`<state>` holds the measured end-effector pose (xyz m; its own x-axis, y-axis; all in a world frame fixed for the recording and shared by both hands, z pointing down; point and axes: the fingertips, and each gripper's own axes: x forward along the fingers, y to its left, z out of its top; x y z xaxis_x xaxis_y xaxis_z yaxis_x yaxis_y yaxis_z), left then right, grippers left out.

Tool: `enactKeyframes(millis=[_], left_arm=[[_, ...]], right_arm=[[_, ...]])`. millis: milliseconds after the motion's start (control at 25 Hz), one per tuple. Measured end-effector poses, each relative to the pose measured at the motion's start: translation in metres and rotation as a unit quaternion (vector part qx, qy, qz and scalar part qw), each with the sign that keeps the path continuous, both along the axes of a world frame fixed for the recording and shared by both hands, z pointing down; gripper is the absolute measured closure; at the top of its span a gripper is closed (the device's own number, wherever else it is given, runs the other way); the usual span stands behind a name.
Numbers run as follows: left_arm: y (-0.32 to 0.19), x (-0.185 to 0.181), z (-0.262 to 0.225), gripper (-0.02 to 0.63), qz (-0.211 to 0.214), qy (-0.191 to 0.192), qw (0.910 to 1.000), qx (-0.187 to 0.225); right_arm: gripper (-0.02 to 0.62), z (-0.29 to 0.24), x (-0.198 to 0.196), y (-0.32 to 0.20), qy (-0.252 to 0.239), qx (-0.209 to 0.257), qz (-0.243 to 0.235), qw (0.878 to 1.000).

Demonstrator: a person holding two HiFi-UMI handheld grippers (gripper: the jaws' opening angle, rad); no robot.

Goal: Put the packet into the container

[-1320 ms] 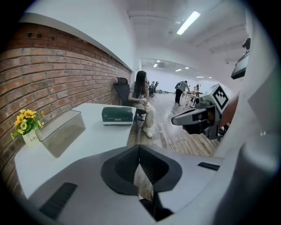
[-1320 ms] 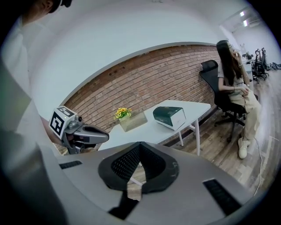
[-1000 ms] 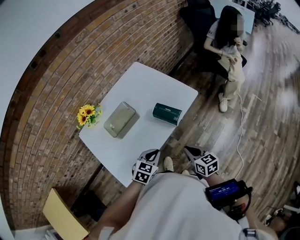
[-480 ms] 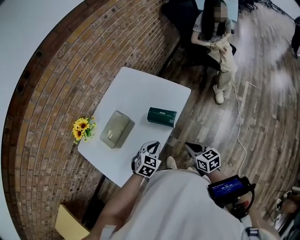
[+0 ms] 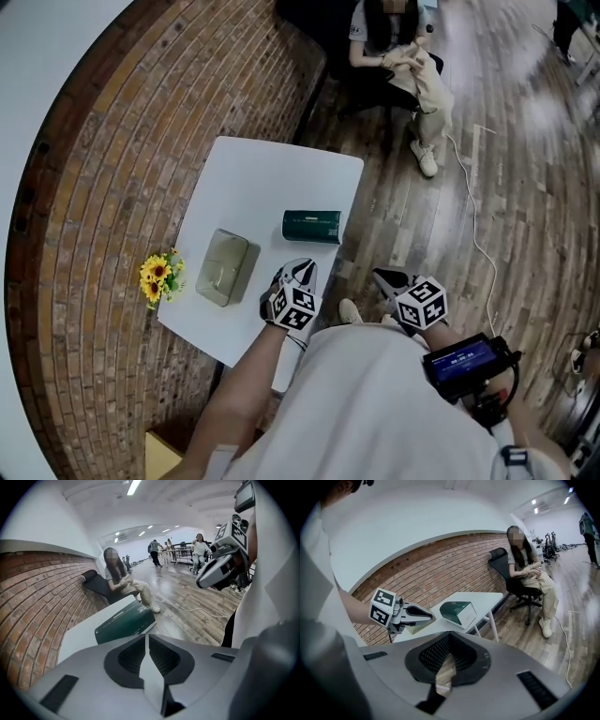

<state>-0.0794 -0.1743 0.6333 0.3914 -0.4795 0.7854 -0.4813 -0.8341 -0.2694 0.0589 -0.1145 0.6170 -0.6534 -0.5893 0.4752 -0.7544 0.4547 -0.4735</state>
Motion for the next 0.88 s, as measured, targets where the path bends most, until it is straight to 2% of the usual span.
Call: enactKeyframes(millis=[160, 320, 520, 720, 880], left_arm=[[-0.015, 0.004, 0.006, 0.594, 0.037, -0.033, 0.9986, 0.017], [-0.027, 0.01, 0.007, 0.591, 0.061, -0.045, 0.9964, 0.037], [-0.035, 0.013, 0.014, 0.468, 0.103, -0.08, 0.9899, 0.056], [-0.05, 0.015, 0.022, 0.375, 0.151, -0.137, 0.975, 0.088], [-0.061, 0.015, 0.031, 0.359, 0.203, -0.189, 0.9538, 0.115]], right_arm=[[0.589, 0.003, 0.006, 0.001, 0.0, -0.005, 0.019, 1.0], [0.589, 0.005, 0.01, 0.003, 0.0, -0.011, 0.033, 0.999], [0.589, 0.009, 0.016, 0.011, 0.002, -0.021, 0.05, 0.999], [0.589, 0.012, 0.027, 0.017, 0.006, -0.03, 0.072, 0.997], [0.589, 0.013, 0.036, 0.023, 0.008, -0.035, 0.093, 0.995]])
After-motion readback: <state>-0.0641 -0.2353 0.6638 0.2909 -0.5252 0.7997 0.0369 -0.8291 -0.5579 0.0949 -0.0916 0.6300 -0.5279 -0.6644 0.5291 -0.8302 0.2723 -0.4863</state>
